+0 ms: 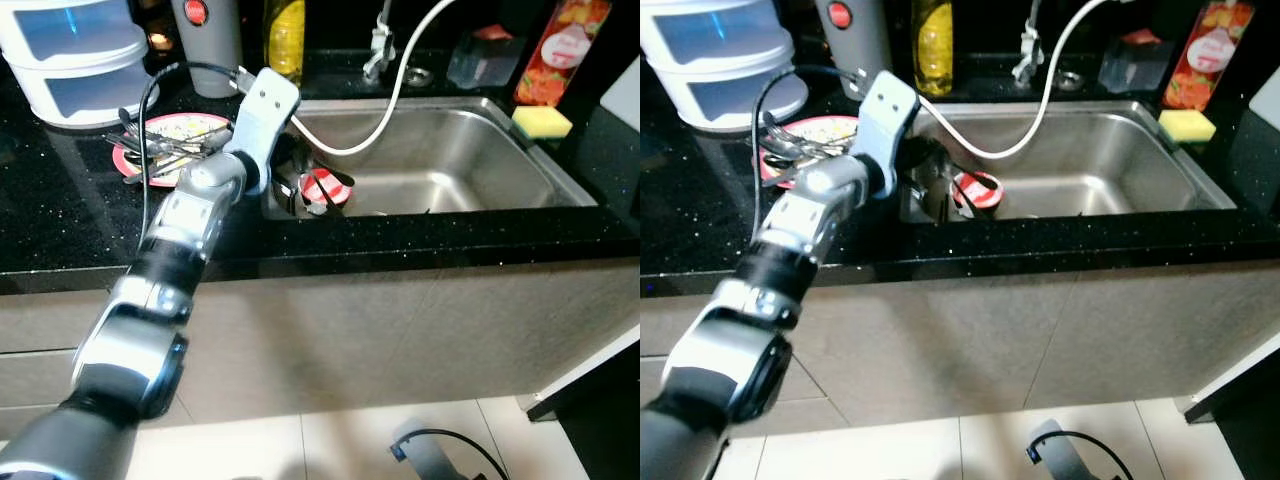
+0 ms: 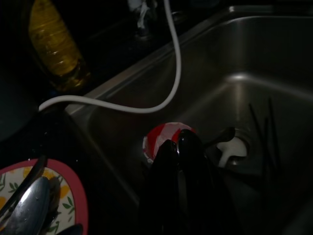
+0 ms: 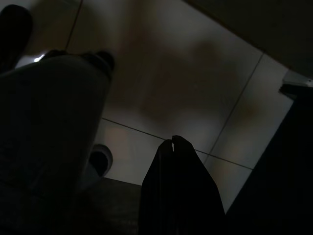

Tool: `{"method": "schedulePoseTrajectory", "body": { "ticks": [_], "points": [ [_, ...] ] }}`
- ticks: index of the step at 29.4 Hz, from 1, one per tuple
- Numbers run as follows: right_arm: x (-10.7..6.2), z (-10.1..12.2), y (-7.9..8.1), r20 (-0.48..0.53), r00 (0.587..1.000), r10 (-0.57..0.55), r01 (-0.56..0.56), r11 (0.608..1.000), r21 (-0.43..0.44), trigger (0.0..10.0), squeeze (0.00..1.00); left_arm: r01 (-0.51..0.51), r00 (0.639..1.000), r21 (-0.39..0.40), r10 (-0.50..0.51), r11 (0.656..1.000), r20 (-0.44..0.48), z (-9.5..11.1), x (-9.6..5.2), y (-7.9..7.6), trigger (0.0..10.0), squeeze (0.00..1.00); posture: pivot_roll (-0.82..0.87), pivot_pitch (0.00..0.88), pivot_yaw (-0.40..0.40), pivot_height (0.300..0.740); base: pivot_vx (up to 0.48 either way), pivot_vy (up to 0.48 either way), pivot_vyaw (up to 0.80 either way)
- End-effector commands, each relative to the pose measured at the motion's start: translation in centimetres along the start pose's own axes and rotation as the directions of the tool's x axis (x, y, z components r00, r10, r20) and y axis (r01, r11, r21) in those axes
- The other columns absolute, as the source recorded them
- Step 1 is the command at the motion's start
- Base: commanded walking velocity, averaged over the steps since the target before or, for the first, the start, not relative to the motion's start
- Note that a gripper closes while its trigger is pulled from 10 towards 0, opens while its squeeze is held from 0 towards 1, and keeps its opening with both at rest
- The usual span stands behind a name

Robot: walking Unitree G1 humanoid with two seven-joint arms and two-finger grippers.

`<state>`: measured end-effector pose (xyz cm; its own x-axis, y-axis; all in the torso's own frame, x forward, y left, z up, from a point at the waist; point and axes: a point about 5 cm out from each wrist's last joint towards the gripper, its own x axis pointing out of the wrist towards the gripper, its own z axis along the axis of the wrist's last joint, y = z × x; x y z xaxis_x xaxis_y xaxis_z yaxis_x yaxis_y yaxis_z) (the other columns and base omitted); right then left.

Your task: Kitchen organization

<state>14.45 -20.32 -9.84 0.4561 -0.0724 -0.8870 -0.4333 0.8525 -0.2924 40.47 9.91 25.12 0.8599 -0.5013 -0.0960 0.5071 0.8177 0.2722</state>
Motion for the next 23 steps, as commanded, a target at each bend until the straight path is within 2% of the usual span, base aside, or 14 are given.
{"method": "schedulePoseTrajectory", "body": {
  "ticks": [1, 2, 3, 4, 6, 8, 11, 14, 15, 16, 21, 22, 23],
  "points": [
    [-0.1, -0.5, 0.0, -0.004, 1.0, 0.01, -0.01, 1.0, 0.0, 10.0, 0.0, -0.043, 0.999, 0.015, 0.044, 0.999, -0.01, -0.1, 0.3, 0.4, 10.0, 0.0, 0.23, 0.04, 0.006, 0.74, 0.0, 0.0, 0.0],
    [-0.1, -0.5, 0.0, -0.004, 1.0, 0.01, -0.01, 1.0, 0.0, 10.0, 0.0, -0.043, 0.999, 0.015, 0.044, 0.999, -0.01, -0.1, 0.3, 0.4, 10.0, 0.0, 0.23, 0.04, 0.006, 0.74, 0.0, 0.0, 0.0],
    [-0.1, -0.7, 0.1, -0.007, 1.0, 0.018, -0.018, 1.0, -0.01, 10.0, 0.0, -0.09, 0.996, 0.008, 0.09, 0.996, -0.012, -0.4, 0.3, 0.8, 10.0, 0.25, 0.23, 0.058, -0.008, 0.74, 0.0, 0.0, 0.0],
    [-0.2, -1.0, 0.2, -0.013, 0.999, 0.029, -0.03, 0.999, -0.032, 10.0, 0.0, -0.131, 0.991, -0.028, 0.131, 0.991, -0.002, -0.6, 0.2, 1.1, 10.0, 1.0, 0.23, 0.077, -0.023, 0.74, 0.0, 0.0, 0.0],
    [-0.2, -1.1, 0.2, -0.015, 0.999, 0.033, -0.034, 0.999, -0.041, 10.0, 0.0, -0.131, 0.991, -0.049, 0.132, 0.99, 0.006, -0.7, 0.2, 1.2, 10.0, 1.0, 0.23, 0.077, -0.023, 0.74, 0.0, 0.0, 0.0],
    [-0.3, -1.4, 0.1, -0.018, 0.999, 0.037, -0.038, 0.997, -0.066, 10.0, 0.0, -0.084, 0.996, -0.114, 0.085, 0.99, 0.003, -1.4, 0.4, 0.5, 10.0, 1.0, 0.23, 0.106, -0.044, 0.74, 0.0, 0.0, 0.0],
    [-0.3, -1.3, -0.2, -0.012, 0.999, 0.034, -0.035, 0.996, -0.077, 10.0, 0.0, -0.04, 0.999, -0.152, 0.04, 0.988, -0.004, -2.0, 0.4, -0.1, 10.0, 1.0, 0.23, 0.119, -0.059, 0.74, 0.0, 0.0, 0.0],
    [-0.3, -1.2, -0.3, -0.011, 0.999, 0.034, -0.035, 0.996, -0.079, 10.0, 0.0, -0.036, 0.999, -0.155, 0.036, 0.987, 0.001, -2.0, 0.4, -0.1, 10.0, 1.0, 0.24, 0.12, -0.061, 0.74, 0.0, 0.0, 0.0],
    [-0.2, -1.1, -0.3, -0.008, 0.999, 0.036, -0.037, 0.996, -0.087, 10.0, 0.0, -0.042, 0.999, -0.156, 0.047, 0.987, 0.028, -1.6, 0.3, 0.1, 10.0, 1.0, 0.25, 0.122, -0.073, 0.74, 0.0, 0.0, 0.0],
    [-0.2, -0.8, -0.2, -0.001, 0.999, 0.042, -0.042, 0.994, -0.097, 10.0, 0.0, -0.085, 0.99, -0.121, 0.098, 0.989, 0.104, -0.3, 0.0, 1.1, 10.0, 1.0, 0.25, 0.122, -0.074, 0.74, 0.0, 0.0, 0.0],
    [-0.2, -0.8, -0.1, 0.002, 0.999, 0.045, -0.044, 0.994, -0.1, 10.0, 0.0, -0.105, 0.984, -0.106, 0.118, 0.989, 0.132, 0.1, -0.1, 1.4, 10.0, 1.0, 0.25, 0.122, -0.074, 0.74, 0.0, 0.0, 0.0],
    [-0.1, -0.1, 0.3, 0.017, 0.998, 0.057, -0.055, 0.993, -0.104, 10.0, 0.0, -0.292, 0.932, -0.011, 0.287, 0.956, 0.222, 2.7, -2.4, 3.9, 10.0, 0.0, 0.28, 0.11, -0.086, 0.74, 0.0, 0.0, 0.0],
    [0.0, 0.2, 0.4, 0.023, 0.998, 0.061, -0.059, 0.993, -0.106, 10.0, 0.0, -0.356, 0.905, 0.017, 0.339, 0.935, 0.258, 3.6, -3.5, 4.7, 10.0, 0.0, 0.28, 0.11, -0.086, 0.74, 0.0, 0.0, 0.0]
  ]
}}
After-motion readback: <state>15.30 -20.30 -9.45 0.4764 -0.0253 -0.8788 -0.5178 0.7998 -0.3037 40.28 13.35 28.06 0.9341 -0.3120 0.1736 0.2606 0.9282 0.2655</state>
